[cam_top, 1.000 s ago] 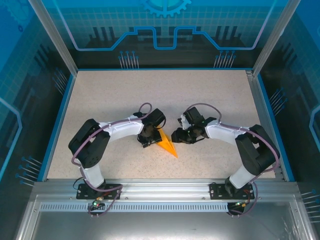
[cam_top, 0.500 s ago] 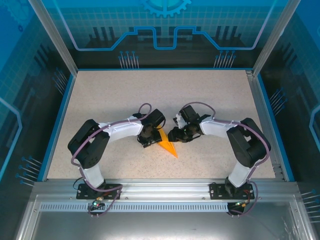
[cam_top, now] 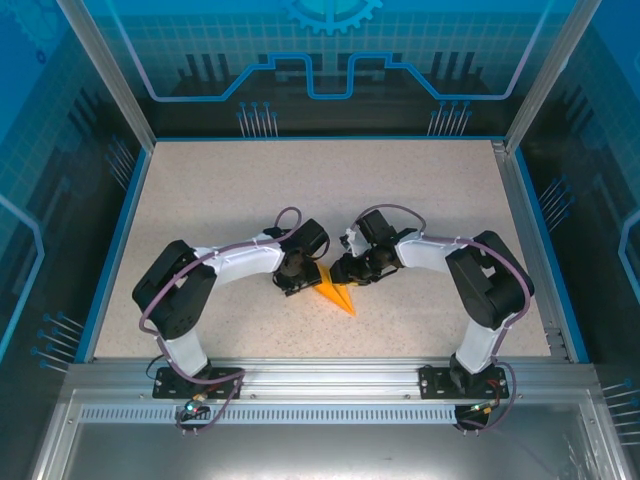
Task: Fold a paper plane with a square sheet of paper (pick it up from the middle)
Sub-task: Move a paper plane to the center of the table.
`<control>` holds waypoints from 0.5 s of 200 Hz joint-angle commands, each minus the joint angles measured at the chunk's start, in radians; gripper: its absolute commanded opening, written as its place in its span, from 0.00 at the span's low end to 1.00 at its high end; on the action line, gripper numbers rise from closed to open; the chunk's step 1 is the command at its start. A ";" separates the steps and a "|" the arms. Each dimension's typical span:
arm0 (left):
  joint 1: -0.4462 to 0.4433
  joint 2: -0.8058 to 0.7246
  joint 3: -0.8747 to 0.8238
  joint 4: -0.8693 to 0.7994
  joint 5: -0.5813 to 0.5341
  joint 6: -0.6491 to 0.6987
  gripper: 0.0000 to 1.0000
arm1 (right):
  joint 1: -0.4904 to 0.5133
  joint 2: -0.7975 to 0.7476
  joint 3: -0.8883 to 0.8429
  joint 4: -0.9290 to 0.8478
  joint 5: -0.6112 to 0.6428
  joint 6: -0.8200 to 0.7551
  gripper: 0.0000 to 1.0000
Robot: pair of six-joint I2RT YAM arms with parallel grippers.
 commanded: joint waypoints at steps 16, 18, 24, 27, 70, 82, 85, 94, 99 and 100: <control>-0.001 -0.040 -0.033 -0.006 -0.025 -0.007 0.46 | 0.012 -0.065 -0.022 -0.039 0.068 -0.025 0.40; -0.001 -0.040 -0.034 -0.006 -0.025 -0.008 0.46 | 0.012 -0.069 -0.022 -0.042 0.077 -0.025 0.40; -0.002 -0.043 -0.037 -0.005 -0.027 -0.008 0.46 | 0.012 -0.082 -0.024 -0.047 0.097 -0.024 0.41; -0.001 -0.043 -0.039 -0.004 -0.026 -0.008 0.46 | 0.011 -0.088 -0.029 -0.045 0.103 -0.024 0.41; -0.001 -0.056 -0.056 0.010 -0.022 -0.009 0.45 | -0.008 -0.115 -0.028 -0.060 0.105 -0.060 0.46; -0.002 -0.056 -0.052 0.007 -0.023 -0.008 0.45 | -0.004 -0.098 -0.024 -0.051 0.057 -0.070 0.59; -0.001 -0.056 -0.052 0.007 -0.025 -0.007 0.45 | 0.000 -0.094 -0.022 -0.049 0.049 -0.070 0.60; -0.002 -0.056 -0.053 0.007 -0.025 -0.007 0.45 | 0.009 -0.080 -0.021 -0.049 0.035 -0.072 0.63; -0.001 -0.057 -0.056 0.008 -0.025 -0.009 0.45 | 0.012 -0.072 -0.019 -0.049 0.031 -0.071 0.63; -0.001 -0.057 -0.057 0.008 -0.025 -0.009 0.45 | 0.012 -0.070 -0.018 -0.049 0.031 -0.072 0.63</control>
